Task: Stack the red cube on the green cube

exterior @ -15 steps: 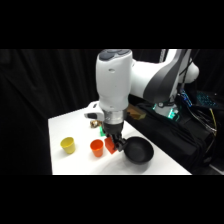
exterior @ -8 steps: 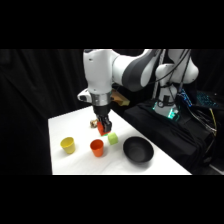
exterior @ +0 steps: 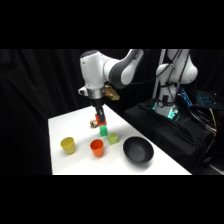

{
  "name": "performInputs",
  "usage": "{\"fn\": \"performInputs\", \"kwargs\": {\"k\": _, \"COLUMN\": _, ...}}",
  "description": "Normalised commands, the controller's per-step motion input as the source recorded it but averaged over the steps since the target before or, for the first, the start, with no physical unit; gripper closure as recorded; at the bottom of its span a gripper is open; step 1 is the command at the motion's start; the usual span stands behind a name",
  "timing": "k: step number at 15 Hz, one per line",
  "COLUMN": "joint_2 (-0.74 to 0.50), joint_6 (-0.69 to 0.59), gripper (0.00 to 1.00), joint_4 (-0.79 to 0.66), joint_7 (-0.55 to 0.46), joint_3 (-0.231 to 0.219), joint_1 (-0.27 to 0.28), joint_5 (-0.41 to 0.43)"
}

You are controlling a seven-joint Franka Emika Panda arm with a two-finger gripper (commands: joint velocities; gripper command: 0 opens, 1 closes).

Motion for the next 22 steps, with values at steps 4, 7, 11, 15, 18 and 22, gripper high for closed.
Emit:
{"fn": "performInputs", "kwargs": {"k": 4, "joint_2": -0.15, "joint_6": 0.28, "gripper": 0.74, "joint_4": -0.27, "joint_7": -0.19, "joint_3": -0.027, "joint_1": -0.090, "joint_5": 0.201}}
{"fn": "performInputs", "kwargs": {"k": 7, "joint_2": -0.12, "joint_6": 0.28, "gripper": 0.74, "joint_4": -0.26, "joint_7": -0.17, "joint_3": -0.014, "joint_1": -0.051, "joint_5": 0.204}}
{"fn": "performInputs", "kwargs": {"k": 11, "joint_2": -0.04, "joint_6": 0.30, "gripper": 0.74, "joint_4": -0.21, "joint_7": -0.19, "joint_3": -0.008, "joint_1": -0.048, "joint_5": 0.209}}
{"fn": "performInputs", "kwargs": {"k": 15, "joint_2": 0.01, "joint_6": 0.36, "gripper": 0.74, "joint_4": -0.15, "joint_7": -0.20, "joint_3": -0.025, "joint_1": -0.049, "joint_5": 0.162}}
{"fn": "performInputs", "kwargs": {"k": 18, "joint_2": -0.01, "joint_6": 0.35, "gripper": 0.74, "joint_4": -0.11, "joint_7": -0.17, "joint_3": -0.039, "joint_1": -0.021, "joint_5": 0.101}}
{"fn": "performInputs", "kwargs": {"k": 22, "joint_2": 0.00, "joint_6": 0.26, "gripper": 0.74, "joint_4": -0.07, "joint_7": -0.16, "joint_3": -0.022, "joint_1": 0.003, "joint_5": 0.104}}
